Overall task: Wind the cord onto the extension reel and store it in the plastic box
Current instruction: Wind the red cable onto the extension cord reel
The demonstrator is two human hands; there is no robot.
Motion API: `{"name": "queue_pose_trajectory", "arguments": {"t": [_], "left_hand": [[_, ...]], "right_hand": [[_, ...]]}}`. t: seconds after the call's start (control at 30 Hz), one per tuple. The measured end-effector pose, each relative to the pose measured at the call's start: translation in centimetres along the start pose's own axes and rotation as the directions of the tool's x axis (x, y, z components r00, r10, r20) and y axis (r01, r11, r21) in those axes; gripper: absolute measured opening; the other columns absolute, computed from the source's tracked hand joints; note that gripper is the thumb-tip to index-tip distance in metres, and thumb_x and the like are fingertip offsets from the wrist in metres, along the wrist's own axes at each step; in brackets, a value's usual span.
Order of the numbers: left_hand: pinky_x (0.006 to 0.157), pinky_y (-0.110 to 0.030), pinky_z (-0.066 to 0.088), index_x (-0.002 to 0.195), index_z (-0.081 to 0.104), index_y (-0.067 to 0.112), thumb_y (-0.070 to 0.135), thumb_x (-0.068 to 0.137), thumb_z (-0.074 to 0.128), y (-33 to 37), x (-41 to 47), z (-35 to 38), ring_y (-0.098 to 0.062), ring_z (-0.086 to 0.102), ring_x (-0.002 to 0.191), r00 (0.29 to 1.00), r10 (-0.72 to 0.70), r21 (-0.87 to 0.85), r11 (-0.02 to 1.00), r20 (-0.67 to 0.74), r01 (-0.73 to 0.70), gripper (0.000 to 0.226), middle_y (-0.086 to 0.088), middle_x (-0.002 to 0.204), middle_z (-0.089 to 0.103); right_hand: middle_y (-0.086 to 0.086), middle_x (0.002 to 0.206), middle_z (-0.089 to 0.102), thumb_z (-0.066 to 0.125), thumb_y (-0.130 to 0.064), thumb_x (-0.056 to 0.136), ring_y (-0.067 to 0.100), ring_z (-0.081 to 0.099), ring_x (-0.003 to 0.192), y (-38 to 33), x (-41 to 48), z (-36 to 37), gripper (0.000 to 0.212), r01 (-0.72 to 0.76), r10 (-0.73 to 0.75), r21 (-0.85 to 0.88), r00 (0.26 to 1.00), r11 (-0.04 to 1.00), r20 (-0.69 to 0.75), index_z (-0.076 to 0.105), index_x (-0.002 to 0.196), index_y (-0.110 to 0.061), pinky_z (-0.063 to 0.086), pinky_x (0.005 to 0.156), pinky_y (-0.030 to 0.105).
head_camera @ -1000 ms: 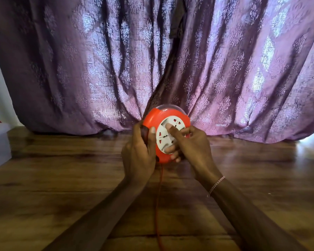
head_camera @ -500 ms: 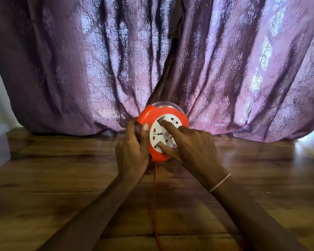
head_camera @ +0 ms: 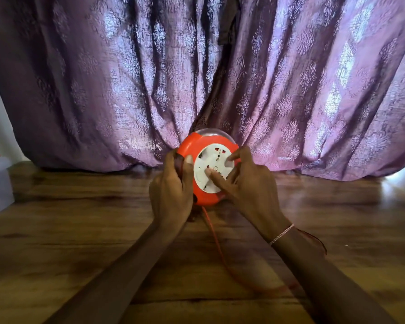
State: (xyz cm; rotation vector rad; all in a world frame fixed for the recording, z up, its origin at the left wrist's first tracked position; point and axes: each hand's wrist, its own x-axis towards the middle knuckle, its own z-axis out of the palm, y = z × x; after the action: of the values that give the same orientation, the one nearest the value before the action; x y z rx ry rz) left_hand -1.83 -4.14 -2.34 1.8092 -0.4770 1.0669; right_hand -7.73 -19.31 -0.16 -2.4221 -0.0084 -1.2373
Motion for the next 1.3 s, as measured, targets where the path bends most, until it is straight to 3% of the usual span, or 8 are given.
{"name": "queue_pose_trajectory", "arguments": {"t": [0.13, 0.37, 0.6, 0.7, 0.77, 0.9, 1.07, 1.3], "left_hand": [[0.06, -0.04, 0.044, 0.117, 0.057, 0.014, 0.053, 0.1, 0.034, -0.4, 0.3, -0.1, -0.037, 0.067, 0.078, 0.999, -0.019, -0.041, 0.999, -0.027, 0.018, 0.048, -0.011, 0.082, 0.071], [0.058, -0.039, 0.042, 0.112, 0.057, 0.013, 0.052, 0.1, 0.034, -0.1, 0.0, -0.2, -0.039, 0.066, 0.075, 1.0, 0.023, -0.035, 0.999, 0.004, -0.023, 0.047, -0.008, 0.078, 0.07], [0.059, -0.038, 0.048, 0.119, 0.056, 0.017, 0.062, 0.1, 0.028, 0.3, -0.2, -0.3, -0.037, 0.069, 0.073, 0.992, 0.107, 0.008, 0.994, 0.067, -0.108, 0.057, -0.007, 0.08, 0.072], [0.057, -0.04, 0.05, 0.12, 0.054, 0.017, 0.065, 0.1, 0.022, 0.3, -0.3, -0.1, -0.038, 0.069, 0.07, 0.992, 0.111, 0.032, 0.993, 0.062, -0.113, 0.061, -0.009, 0.077, 0.072], [0.058, -0.042, 0.052, 0.122, 0.054, 0.017, 0.064, 0.1, 0.022, 0.3, -0.3, 0.0, -0.039, 0.069, 0.071, 0.994, 0.097, 0.038, 0.994, 0.052, -0.099, 0.061, -0.01, 0.079, 0.073], [0.061, -0.045, 0.052, 0.121, 0.056, 0.014, 0.057, 0.1, 0.029, -0.1, -0.1, -0.1, -0.042, 0.068, 0.076, 0.999, 0.042, 0.019, 0.999, 0.027, -0.042, 0.055, -0.013, 0.083, 0.072], [0.063, -0.043, 0.049, 0.118, 0.055, 0.014, 0.054, 0.1, 0.03, -0.5, 0.1, -0.3, -0.038, 0.068, 0.078, 1.0, 0.012, -0.004, 1.0, 0.009, -0.012, 0.051, -0.011, 0.084, 0.072], [0.06, -0.043, 0.049, 0.112, 0.057, 0.012, 0.055, 0.099, 0.031, -0.2, -0.2, -0.3, -0.039, 0.067, 0.075, 0.999, 0.026, -0.02, 0.999, 0.039, -0.025, 0.052, -0.01, 0.079, 0.07]], "right_hand": [[0.0, 0.111, 0.067, 0.053, -0.064, 0.091, 0.027, 0.071, 0.078, 0.3, 0.0, -0.8, 0.058, 0.426, -0.434, -0.362, 0.899, 0.829, 0.065, 0.053, 0.14, -0.033, 0.049, 0.045, 0.034], [0.002, 0.079, 0.066, 0.052, -0.059, 0.087, 0.029, 0.067, 0.061, -0.1, -0.1, -0.7, 0.057, 0.445, -0.471, -0.469, 0.88, 0.763, 0.067, 0.057, 0.138, -0.034, 0.037, 0.044, 0.03], [0.004, 0.069, 0.073, 0.064, -0.068, 0.081, 0.028, 0.071, 0.069, -1.3, -0.5, 0.9, 0.057, -0.209, 0.208, 0.115, 0.978, 0.971, 0.028, 0.047, 0.112, -0.023, 0.053, 0.063, 0.037], [0.02, 0.068, 0.074, 0.08, -0.046, 0.085, 0.026, 0.067, 0.048, -2.7, -0.1, 0.7, 0.057, -0.619, 0.522, 0.663, 0.763, 0.421, 0.381, 0.046, 0.112, -0.01, 0.049, 0.044, 0.029], [0.023, 0.068, 0.074, 0.079, -0.044, 0.086, 0.025, 0.065, 0.044, -2.7, 0.1, 0.4, 0.057, -0.647, 0.51, 0.688, 0.734, 0.327, 0.448, 0.047, 0.114, -0.007, 0.048, 0.041, 0.027], [0.003, 0.068, 0.074, 0.062, -0.069, 0.087, 0.027, 0.071, 0.062, -0.3, 0.0, 0.2, 0.049, -0.2, 0.185, 0.142, 0.976, 0.969, 0.115, 0.051, 0.102, -0.024, 0.055, 0.059, 0.037], [0.002, 0.105, 0.065, 0.052, -0.06, 0.096, 0.031, 0.07, 0.078, 0.1, -0.2, -0.5, 0.049, 0.377, -0.359, -0.273, 0.926, 0.885, 0.116, 0.046, 0.136, -0.032, 0.052, 0.05, 0.039], [0.001, 0.077, 0.069, 0.055, -0.065, 0.086, 0.032, 0.068, 0.059, 0.2, -0.1, -1.0, 0.061, 0.459, -0.443, -0.415, 0.885, 0.785, 0.14, 0.051, 0.14, -0.037, 0.038, 0.044, 0.031]]}}
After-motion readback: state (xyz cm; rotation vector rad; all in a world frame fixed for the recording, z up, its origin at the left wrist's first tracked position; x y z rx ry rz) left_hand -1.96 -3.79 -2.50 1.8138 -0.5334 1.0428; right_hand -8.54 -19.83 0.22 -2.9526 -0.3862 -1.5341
